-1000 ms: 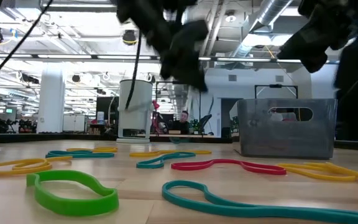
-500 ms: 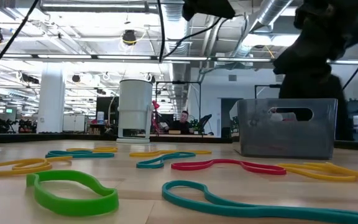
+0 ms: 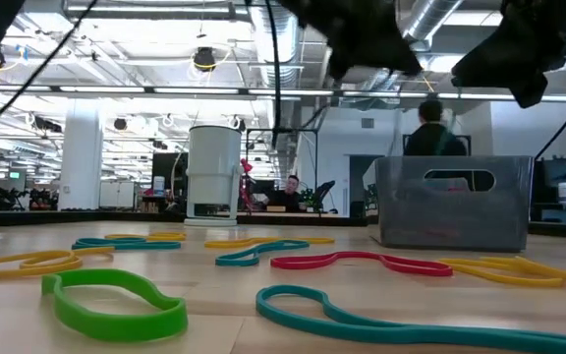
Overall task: Pick and place items into bin
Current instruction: Put the blue rubber band into the black bin, then put the yellow rubber band into the black bin
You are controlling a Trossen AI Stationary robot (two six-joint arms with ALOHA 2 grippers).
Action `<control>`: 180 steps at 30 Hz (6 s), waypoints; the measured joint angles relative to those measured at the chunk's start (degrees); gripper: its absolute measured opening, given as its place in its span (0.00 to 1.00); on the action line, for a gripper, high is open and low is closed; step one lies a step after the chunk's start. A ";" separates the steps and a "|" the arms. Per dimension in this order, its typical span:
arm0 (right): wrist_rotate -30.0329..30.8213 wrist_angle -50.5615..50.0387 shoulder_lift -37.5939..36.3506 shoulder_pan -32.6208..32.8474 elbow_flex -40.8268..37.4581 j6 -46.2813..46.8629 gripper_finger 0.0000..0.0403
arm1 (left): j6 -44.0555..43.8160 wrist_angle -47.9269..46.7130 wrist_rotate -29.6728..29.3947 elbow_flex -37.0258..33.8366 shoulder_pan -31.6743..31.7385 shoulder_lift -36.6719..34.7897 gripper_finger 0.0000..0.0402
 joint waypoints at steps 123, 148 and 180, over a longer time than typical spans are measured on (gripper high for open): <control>-13.68 -7.98 5.15 12.85 4.33 4.54 0.25 | -30.42 1.79 -5.38 -54.55 -7.43 -21.86 0.25; -13.51 -7.93 5.15 12.70 4.33 4.57 0.25 | -20.60 -3.48 -11.78 -41.57 -8.21 -22.16 0.00; -2.93 -7.87 5.15 12.04 4.33 4.59 0.25 | 7.87 11.35 19.95 -11.95 6.69 -9.89 0.00</control>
